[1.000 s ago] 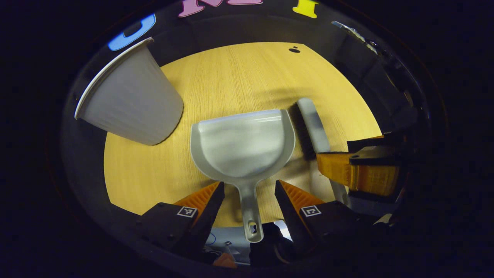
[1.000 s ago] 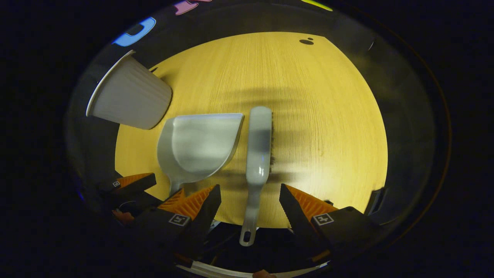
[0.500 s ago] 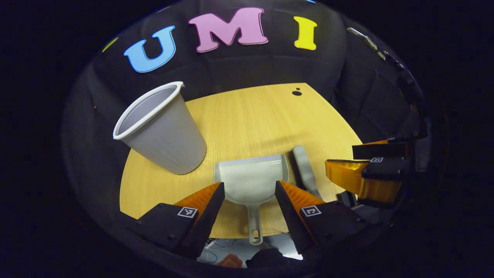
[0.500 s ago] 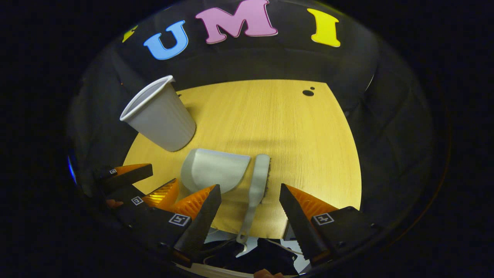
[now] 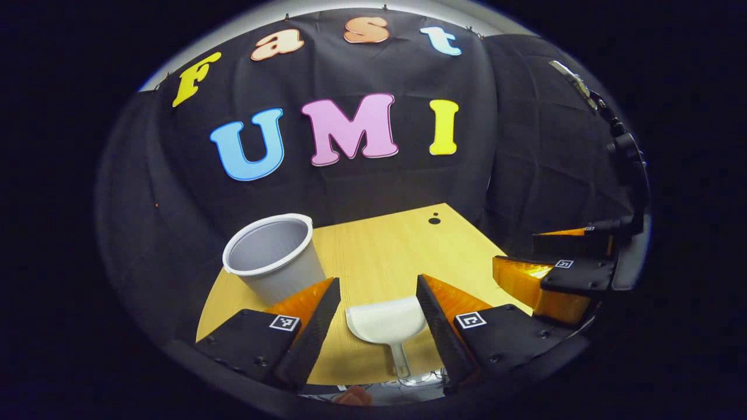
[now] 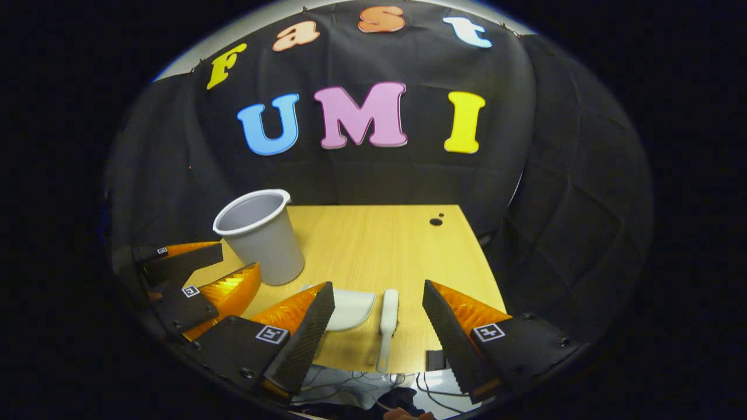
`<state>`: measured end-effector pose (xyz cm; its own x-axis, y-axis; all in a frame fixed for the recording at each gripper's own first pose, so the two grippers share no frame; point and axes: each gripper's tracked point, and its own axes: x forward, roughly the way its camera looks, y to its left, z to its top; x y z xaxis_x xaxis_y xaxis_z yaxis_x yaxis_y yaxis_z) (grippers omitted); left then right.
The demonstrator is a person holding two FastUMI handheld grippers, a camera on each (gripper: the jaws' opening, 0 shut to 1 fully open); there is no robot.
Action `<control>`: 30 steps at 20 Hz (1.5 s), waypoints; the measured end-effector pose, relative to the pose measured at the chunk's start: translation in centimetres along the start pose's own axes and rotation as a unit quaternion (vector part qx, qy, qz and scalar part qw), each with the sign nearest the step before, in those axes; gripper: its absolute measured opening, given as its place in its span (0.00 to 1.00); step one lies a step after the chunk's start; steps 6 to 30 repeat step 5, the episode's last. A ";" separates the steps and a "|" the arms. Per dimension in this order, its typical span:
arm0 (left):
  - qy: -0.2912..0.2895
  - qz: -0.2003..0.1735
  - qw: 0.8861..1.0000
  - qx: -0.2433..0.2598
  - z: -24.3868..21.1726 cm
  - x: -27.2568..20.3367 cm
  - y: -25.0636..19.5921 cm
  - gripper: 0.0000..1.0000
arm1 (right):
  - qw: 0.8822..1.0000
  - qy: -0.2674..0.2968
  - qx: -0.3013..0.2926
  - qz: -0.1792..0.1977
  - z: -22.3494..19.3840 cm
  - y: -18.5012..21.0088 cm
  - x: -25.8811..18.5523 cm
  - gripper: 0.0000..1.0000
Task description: Pick up the small broom and dustpan from the desktop, sweep the trash into the dustpan with the broom, and then empty the trash into the garbage bin.
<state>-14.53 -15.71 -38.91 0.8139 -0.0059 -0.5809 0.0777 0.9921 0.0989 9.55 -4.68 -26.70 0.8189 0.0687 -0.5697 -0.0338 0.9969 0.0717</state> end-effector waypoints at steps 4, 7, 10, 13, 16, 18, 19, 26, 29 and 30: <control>-0.050 -0.011 0.998 -0.021 1.5 -2.1 1.0 0.80 | 0.997 -0.077 -0.002 -0.018 3.1 0.2 -4.6 0.98; -0.065 -0.014 0.997 -0.031 2.0 -2.3 1.3 0.80 | 0.995 -0.095 -0.008 -0.016 4.0 0.3 -5.1 0.98; -0.065 -0.014 0.997 -0.031 2.0 -2.3 1.3 0.80 | 0.995 -0.095 -0.008 -0.016 4.0 0.3 -5.1 0.98; -0.065 -0.014 0.997 -0.031 2.0 -2.3 1.3 0.80 | 0.995 -0.095 -0.008 -0.016 4.0 0.3 -5.1 0.98; -0.065 -0.014 0.997 -0.031 2.0 -2.3 1.3 0.80 | 0.995 -0.095 -0.008 -0.016 4.0 0.3 -5.1 0.98; -0.065 -0.014 0.997 -0.031 2.0 -2.3 1.3 0.80 | 0.995 -0.095 -0.008 -0.016 4.0 0.3 -5.1 0.98; -0.065 -0.014 0.997 -0.031 2.0 -2.3 1.3 0.80 | 0.995 -0.095 -0.008 -0.016 4.0 0.3 -5.1 0.98; -0.065 -0.014 0.997 -0.031 2.0 -2.3 1.3 0.80 | 0.995 -0.095 -0.008 -0.016 4.0 0.3 -5.1 0.98; -0.065 -0.014 0.997 -0.031 2.0 -2.3 1.3 0.80 | 0.995 -0.095 -0.008 -0.016 4.0 0.3 -5.1 0.98; -0.065 -0.014 0.997 -0.031 2.0 -2.3 1.3 0.80 | 0.995 -0.095 -0.008 -0.016 4.0 0.3 -5.1 0.98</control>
